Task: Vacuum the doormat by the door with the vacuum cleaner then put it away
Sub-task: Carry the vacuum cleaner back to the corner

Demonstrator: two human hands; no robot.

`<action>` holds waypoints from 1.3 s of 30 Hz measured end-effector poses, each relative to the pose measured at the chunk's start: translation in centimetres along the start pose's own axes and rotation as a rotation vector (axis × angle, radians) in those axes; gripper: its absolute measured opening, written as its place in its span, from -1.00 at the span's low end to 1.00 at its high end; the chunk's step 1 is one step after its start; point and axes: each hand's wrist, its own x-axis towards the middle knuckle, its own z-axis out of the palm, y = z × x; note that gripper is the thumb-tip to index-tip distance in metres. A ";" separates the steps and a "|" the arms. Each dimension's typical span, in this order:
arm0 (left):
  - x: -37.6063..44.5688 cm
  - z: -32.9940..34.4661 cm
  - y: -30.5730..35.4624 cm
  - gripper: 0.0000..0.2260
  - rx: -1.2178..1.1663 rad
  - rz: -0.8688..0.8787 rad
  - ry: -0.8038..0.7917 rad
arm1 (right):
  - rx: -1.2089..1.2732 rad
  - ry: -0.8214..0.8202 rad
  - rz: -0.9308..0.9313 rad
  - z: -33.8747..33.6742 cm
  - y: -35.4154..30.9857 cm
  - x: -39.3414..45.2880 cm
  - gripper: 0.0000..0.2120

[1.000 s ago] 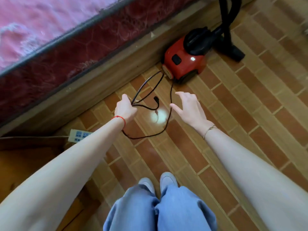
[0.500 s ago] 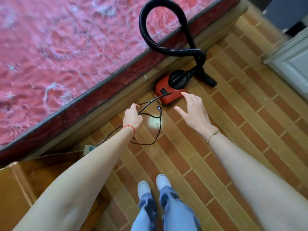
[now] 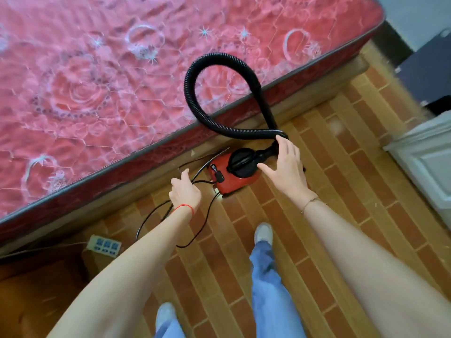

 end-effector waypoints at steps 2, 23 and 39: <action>1.0 1.0 2.1 -0.52 0.003 -0.044 0.022 | -0.031 -0.032 -0.022 -0.6 1.6 3.3 -0.15; 11.9 14.4 12.3 -0.58 -0.236 0.196 0.094 | -0.119 -0.345 -0.124 9.4 10.3 23.5 0.30; 15.9 23.4 11.3 -0.44 0.031 0.440 -0.237 | 0.112 -0.164 -0.114 14.7 12.1 27.3 -0.22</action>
